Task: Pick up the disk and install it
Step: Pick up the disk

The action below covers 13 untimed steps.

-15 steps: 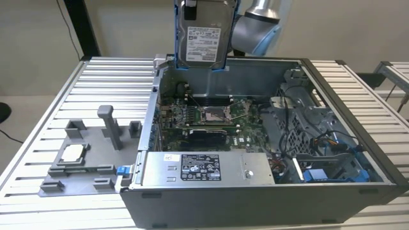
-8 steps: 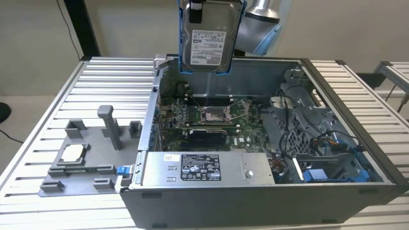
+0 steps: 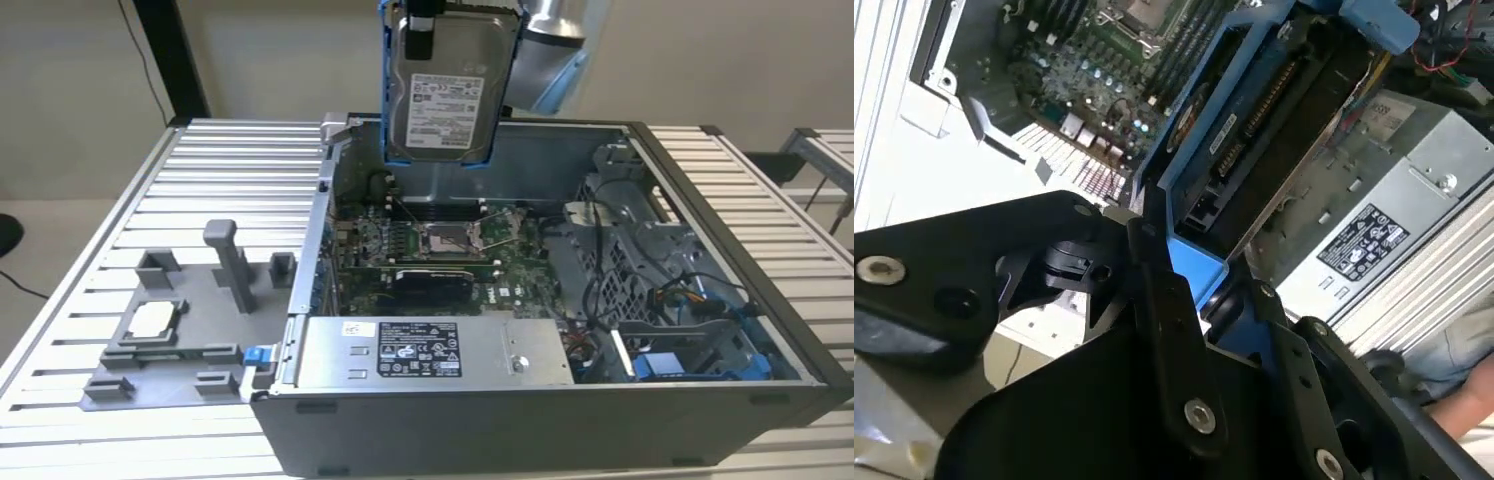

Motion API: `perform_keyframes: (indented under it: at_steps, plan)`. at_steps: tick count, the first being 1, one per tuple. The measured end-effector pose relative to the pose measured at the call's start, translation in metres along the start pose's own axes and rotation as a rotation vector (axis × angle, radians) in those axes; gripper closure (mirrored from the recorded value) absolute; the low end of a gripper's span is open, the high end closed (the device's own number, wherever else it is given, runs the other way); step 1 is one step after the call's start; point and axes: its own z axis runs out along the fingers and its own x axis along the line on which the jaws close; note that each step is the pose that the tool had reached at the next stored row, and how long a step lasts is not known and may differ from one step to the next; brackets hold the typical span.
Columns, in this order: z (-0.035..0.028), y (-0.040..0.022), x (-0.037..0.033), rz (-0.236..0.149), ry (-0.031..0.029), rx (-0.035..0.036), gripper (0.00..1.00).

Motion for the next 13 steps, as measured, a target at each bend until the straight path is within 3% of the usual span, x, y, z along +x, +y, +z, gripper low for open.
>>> perform_keyframes:
  at_steps: [13]
  plan:
    - [0.0027, -0.0407, 0.0301, 0.000, -0.0001, 0.0001, 1.00]
